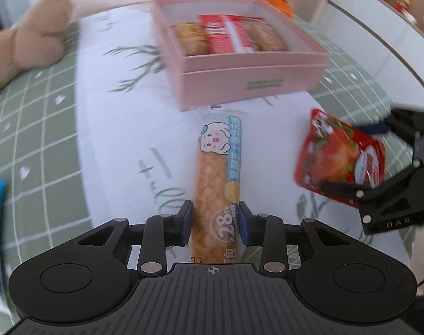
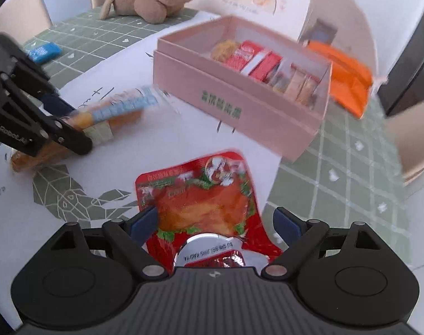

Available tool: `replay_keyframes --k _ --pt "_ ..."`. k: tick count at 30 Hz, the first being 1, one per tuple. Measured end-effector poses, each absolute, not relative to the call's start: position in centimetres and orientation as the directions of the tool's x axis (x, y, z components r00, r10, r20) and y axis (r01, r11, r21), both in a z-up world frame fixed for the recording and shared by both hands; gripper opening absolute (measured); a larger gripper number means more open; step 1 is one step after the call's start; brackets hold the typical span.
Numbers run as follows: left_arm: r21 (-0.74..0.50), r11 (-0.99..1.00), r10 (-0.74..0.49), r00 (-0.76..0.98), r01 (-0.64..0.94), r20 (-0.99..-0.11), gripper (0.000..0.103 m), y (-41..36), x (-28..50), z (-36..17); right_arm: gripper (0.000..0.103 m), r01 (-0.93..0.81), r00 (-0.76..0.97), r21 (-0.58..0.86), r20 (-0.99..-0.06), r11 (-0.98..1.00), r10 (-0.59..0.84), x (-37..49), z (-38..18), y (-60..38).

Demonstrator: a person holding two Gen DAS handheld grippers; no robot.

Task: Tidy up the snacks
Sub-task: 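Hold the breadstick in the left gripper and chicken packet in the right above the table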

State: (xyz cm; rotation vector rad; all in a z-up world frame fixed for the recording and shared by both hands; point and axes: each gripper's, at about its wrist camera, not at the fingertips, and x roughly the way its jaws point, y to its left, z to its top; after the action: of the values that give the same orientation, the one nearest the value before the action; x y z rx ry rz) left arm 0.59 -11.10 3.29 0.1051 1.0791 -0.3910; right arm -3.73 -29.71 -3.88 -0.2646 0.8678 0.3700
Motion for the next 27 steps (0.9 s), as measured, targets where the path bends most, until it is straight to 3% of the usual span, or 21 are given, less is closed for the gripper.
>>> replay_keyframes --k 5,10,15,17,19,27 --pt "-0.118 0.942 -0.246 0.408 0.313 -0.879 0.038 -10.6 0.9 3.4 0.102 -0.304 0.613 0.023 -0.761 0.952 0.214 -4.3 -5.2 -29.9" --pt "-0.037 0.936 -0.193 0.422 0.349 -0.886 0.040 -12.5 1.0 3.4 0.103 -0.254 0.667 0.042 -0.716 0.966 0.206 -5.5 -6.0 -29.9" --pt "0.022 0.930 -0.158 0.452 0.368 -0.878 0.047 -14.1 0.7 3.1 0.103 -0.223 0.644 0.047 -0.742 0.974 0.184 -5.2 -5.6 -29.8" --pt "0.016 0.931 -0.162 0.453 0.364 -0.877 0.046 -14.1 0.7 3.1 0.100 -0.216 0.634 0.048 -0.753 0.975 0.177 -5.2 -5.3 -29.6" --pt "0.004 0.940 -0.159 0.449 0.341 -0.880 0.039 -13.4 0.6 3.1 0.084 -0.222 0.632 0.045 -0.754 0.974 0.179 -5.5 -4.9 -29.4" --pt "-0.045 0.976 -0.140 0.453 0.215 -0.880 0.038 -8.7 -1.0 3.6 0.081 -0.245 0.695 -0.077 -0.709 0.967 0.119 -9.5 -4.2 -29.2"
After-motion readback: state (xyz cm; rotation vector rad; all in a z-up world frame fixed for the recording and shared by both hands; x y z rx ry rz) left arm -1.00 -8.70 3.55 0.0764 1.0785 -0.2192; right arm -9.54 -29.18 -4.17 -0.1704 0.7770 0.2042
